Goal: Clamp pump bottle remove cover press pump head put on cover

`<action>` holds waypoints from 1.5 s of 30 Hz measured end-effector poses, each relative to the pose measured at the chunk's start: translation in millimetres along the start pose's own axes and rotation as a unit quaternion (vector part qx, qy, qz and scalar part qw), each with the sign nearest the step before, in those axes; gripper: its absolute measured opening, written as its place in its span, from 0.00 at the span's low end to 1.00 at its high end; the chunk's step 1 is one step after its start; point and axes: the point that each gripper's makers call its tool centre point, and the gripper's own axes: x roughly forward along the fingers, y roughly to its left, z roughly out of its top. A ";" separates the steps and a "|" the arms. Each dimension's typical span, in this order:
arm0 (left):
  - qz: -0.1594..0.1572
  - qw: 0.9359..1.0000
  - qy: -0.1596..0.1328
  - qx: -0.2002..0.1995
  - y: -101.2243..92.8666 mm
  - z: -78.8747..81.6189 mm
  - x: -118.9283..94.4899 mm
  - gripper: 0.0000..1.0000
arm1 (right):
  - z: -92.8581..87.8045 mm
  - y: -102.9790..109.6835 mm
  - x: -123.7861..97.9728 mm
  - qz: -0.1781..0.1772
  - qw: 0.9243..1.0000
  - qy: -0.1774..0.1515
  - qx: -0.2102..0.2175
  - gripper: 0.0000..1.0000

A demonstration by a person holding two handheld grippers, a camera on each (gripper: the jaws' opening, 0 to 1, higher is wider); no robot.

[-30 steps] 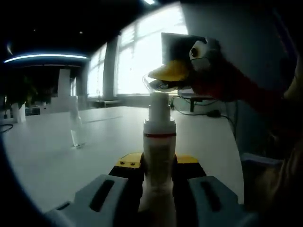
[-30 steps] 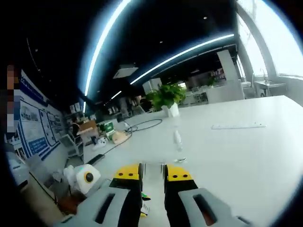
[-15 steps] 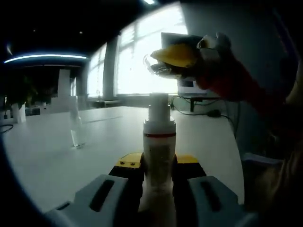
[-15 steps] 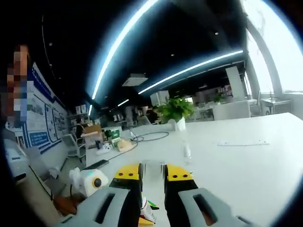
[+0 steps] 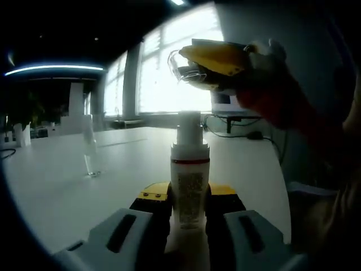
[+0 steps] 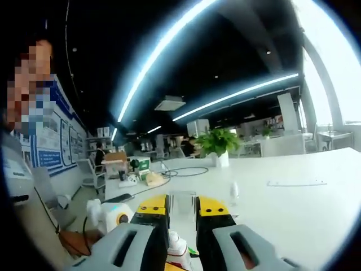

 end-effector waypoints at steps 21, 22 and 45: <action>-0.001 1.000 0.000 0.001 -0.7 -0.1 0.3 0.14 | -13.1 9.9 1.8 -0.004 0.998 -0.058 -0.011 0.13; 0.000 1.000 0.000 0.000 -0.5 -0.1 0.3 0.14 | -14.6 10.1 2.0 -0.006 0.998 -0.058 -0.014 0.13; 0.001 1.000 0.000 0.003 2.0 -0.4 0.6 0.14 | -30.6 13.4 2.1 -0.021 0.998 -0.046 -0.038 0.13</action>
